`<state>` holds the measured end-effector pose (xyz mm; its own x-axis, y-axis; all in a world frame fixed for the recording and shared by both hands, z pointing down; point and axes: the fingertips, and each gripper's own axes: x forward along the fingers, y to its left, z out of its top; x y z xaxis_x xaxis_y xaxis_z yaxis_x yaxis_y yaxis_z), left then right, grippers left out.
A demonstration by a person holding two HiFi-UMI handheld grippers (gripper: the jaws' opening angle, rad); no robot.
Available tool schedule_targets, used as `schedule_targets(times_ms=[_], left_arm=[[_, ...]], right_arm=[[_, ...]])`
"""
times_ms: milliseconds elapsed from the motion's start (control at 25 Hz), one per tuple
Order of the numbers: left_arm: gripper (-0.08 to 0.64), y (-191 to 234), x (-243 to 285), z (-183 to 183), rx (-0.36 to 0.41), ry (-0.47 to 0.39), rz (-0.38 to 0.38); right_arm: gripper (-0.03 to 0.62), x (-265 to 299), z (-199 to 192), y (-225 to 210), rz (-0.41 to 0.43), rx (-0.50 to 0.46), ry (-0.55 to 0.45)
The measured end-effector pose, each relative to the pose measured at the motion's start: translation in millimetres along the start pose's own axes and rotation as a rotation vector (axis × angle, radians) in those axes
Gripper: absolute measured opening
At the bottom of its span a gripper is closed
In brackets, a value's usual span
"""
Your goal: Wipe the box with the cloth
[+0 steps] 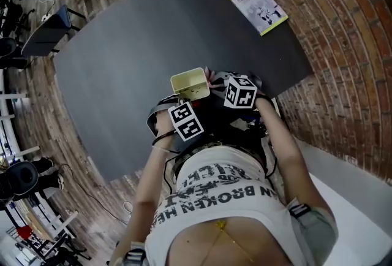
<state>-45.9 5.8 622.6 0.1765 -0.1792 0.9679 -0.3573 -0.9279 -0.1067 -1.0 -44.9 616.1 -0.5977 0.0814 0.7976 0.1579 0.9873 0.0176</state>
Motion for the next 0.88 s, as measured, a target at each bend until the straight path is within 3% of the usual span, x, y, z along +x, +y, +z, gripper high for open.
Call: schedule_targets(times_ms=[440, 680, 880], left_arm=[[0.023, -4.0, 2.0, 1.0, 0.003, -0.010, 0.005], [0.023, -0.9, 4.7, 11.2, -0.099, -0.016, 0.040], [0.023, -0.1, 7.2, 17.0, -0.148, -0.002, 0.051]], right_arm=[[0.017, 0.6, -6.3, 33.9, -0.036, 0.076, -0.005], [0.017, 6.4, -0.8, 36.8, -0.094, 0.162, -0.033], [0.017, 16.2, 8.2, 40.1, -0.117, 0.177, -0.030]])
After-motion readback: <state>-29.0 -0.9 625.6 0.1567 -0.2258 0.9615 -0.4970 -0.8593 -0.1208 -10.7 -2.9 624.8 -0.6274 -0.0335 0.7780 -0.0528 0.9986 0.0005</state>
